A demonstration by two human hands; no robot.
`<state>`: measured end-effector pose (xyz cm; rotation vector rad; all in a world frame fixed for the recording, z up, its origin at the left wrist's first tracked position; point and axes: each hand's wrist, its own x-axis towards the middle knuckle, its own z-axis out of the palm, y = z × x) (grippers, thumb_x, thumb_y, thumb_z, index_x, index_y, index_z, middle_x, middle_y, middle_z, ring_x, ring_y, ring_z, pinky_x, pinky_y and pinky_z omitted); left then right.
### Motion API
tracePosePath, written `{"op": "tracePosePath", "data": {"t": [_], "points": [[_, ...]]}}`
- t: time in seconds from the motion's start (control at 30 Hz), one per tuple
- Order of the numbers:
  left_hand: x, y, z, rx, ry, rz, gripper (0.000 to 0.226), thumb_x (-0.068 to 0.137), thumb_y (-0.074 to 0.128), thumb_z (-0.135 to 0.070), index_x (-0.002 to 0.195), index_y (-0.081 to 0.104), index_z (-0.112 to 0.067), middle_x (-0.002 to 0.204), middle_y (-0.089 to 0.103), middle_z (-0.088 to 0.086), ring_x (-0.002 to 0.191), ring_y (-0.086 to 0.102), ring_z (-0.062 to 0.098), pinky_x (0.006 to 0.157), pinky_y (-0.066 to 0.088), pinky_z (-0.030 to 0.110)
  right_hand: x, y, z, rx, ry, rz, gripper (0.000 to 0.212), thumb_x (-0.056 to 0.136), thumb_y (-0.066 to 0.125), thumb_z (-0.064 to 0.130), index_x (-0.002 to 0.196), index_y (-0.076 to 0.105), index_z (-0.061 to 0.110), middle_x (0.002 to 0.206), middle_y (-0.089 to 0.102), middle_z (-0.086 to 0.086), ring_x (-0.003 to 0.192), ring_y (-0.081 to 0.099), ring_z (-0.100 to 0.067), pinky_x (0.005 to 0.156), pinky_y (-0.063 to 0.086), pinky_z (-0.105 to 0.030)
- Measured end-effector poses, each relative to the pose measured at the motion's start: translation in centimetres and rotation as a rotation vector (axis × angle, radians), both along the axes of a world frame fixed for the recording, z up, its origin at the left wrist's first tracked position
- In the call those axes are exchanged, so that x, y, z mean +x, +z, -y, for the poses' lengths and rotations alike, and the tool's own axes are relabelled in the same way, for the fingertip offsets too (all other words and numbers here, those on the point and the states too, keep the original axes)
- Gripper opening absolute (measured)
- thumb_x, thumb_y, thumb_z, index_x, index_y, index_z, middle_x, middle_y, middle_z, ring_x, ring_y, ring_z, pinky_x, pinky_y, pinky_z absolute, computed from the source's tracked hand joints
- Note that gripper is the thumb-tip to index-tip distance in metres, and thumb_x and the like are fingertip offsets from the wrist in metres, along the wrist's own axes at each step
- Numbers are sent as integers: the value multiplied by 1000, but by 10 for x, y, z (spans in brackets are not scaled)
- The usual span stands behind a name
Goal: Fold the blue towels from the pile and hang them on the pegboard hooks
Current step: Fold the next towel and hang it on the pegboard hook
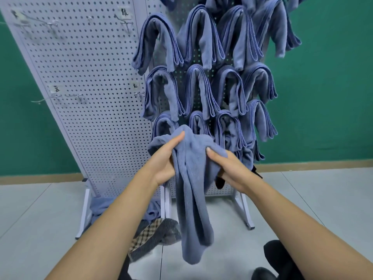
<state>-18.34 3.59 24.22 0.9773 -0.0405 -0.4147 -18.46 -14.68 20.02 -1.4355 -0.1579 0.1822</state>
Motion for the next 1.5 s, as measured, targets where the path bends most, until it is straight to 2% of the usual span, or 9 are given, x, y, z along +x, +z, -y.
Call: {"op": "tracePosePath", "data": {"t": [0.23,0.47,0.63,0.83,0.93,1.03,1.23,1.33,1.5], "points": [[-9,-14,1,601,-366,77,42,81,72,-13,121,62,-4,115,69,13,106,66,24,91,54,35,1,9,5,59,-156,90,10,90,63,16,94,69,9,91,75,-5,88,70,-17,72,54,-25],[1,-16,5,274,-111,-24,40,81,69,-16,118,62,-1,116,65,21,103,64,30,94,52,42,-6,7,12,-33,50,-64,68,71,74,52,105,65,-6,100,62,-20,92,60,-27,88,47,-34],[7,-14,-7,168,-49,-84,14,91,61,-18,94,68,-6,91,71,11,84,69,18,77,58,30,-10,2,21,-198,26,-10,21,95,56,27,80,60,14,81,59,-4,80,54,-15,83,53,-27],[12,-31,-37,864,1,-57,28,87,68,-32,103,62,-10,87,64,7,78,59,21,68,50,30,-2,9,41,-46,-406,36,23,95,45,12,82,64,12,59,61,9,54,52,-7,50,39,-21],[11,-26,-51,520,52,-205,23,83,71,-28,91,69,-6,72,70,6,61,64,18,55,55,26,4,4,56,-104,-568,-17,24,88,46,8,71,61,16,48,51,7,40,42,-10,39,31,-14],[13,-23,-65,253,94,-207,15,81,69,-26,84,69,-11,78,69,4,73,64,17,67,54,34,4,3,66,-61,-619,-52,35,88,39,4,58,34,22,43,29,9,33,24,-6,33,19,-11],[8,-22,-73,167,77,21,20,92,49,2,95,64,-11,87,71,3,76,68,12,70,59,30,-4,8,71,66,-367,-92,25,97,48,6,75,57,14,55,56,5,45,50,-6,41,40,-18],[6,-23,-73,223,114,20,33,92,48,7,76,74,-4,78,71,7,68,70,9,63,56,19,-11,8,67,-31,-147,-107,15,95,47,-4,96,60,3,60,66,1,46,59,-1,41,44,-12],[10,-27,-82,224,82,-4,18,97,50,-13,87,65,-18,87,69,0,83,67,15,78,57,39,-1,-1,71,45,-225,-55,17,99,45,8,103,61,11,78,72,2,70,64,-10,62,54,-22]]}}
